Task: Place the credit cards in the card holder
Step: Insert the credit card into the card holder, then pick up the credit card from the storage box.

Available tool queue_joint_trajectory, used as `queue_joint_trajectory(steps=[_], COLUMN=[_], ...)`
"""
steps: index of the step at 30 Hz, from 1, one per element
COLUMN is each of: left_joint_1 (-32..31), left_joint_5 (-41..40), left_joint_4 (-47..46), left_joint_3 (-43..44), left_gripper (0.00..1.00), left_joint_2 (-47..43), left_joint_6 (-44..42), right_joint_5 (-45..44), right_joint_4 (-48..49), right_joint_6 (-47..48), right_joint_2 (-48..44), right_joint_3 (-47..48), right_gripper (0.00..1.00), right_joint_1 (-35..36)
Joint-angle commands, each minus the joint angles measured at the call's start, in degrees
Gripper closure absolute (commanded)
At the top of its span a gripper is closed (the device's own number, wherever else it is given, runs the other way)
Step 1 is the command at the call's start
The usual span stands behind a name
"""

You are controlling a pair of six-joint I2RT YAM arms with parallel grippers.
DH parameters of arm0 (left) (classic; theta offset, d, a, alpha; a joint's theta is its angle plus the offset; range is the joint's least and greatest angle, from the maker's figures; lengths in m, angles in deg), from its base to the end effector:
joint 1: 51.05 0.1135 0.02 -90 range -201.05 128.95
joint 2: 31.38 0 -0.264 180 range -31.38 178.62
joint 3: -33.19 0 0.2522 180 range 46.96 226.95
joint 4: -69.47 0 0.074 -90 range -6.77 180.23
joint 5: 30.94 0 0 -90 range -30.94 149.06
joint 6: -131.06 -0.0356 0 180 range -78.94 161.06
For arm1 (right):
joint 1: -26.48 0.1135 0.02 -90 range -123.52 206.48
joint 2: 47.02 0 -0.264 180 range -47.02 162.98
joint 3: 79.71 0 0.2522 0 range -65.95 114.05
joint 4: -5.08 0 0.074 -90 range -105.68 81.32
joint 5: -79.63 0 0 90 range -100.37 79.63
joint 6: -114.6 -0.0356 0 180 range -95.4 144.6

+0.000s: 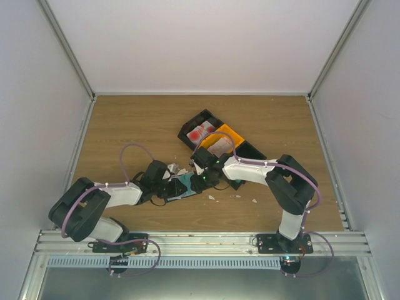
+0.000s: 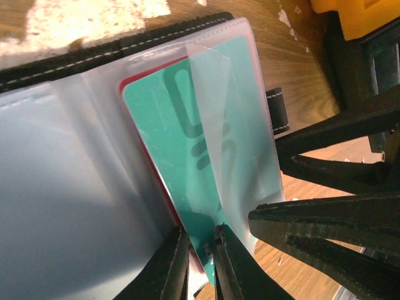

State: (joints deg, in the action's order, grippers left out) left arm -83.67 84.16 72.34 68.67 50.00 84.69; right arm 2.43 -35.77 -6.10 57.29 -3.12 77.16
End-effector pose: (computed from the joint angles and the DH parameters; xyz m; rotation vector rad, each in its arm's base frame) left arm 0.1822 -0.1345 0.1135 -0.0331 2.6414 -1.0723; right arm 0.2146 0.2744 0.1508 -0.5715 2.8849 0.6128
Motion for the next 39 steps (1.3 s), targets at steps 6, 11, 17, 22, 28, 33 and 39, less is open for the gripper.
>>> queue_joint_trajectory(steps=[6,11,17,22,28,33,39], left_joint_1=[-0.69,-0.69,-0.56,-0.26,0.35,0.37,0.37], left_joint_5=[-0.63,-2.26,-7.62,-15.14,-16.17,-12.77,-8.79], left_joint_4=[6.77,11.66,20.39,28.24,28.24,24.24,17.49], left_joint_3=[3.18,5.20,9.09,12.90,12.73,11.26,8.21], left_gripper=[0.69,0.56,0.42,0.33,0.30,0.33,0.34], left_joint_2=[-2.98,-6.50,-12.90,-19.84,-25.94,-26.58,-25.26], left_joint_6=[-5.28,-5.76,-6.74,-7.27,-7.21,-5.74,-3.51], right_joint_5=[-10.12,-15.13,-21.03,-22.57,-20.29,-16.70,-13.09], right_joint_4=[-0.57,-3.03,-8.30,-14.18,-17.68,-16.13,-11.98], right_joint_6=[-0.72,0.49,3.71,6.24,9.08,12.52,15.67], right_joint_2=[-8.66,-14.74,-21.37,-24.99,-25.69,-22.09,-16.25], right_joint_3=[0.19,0.23,0.72,0.12,-2.26,-3.50,-4.25], right_gripper=[0.54,0.52,0.47,0.43,0.51,0.59,0.55], right_joint_1=[-0.17,-1.52,-4.19,-9.96,-16.55,-20.07,-22.47])
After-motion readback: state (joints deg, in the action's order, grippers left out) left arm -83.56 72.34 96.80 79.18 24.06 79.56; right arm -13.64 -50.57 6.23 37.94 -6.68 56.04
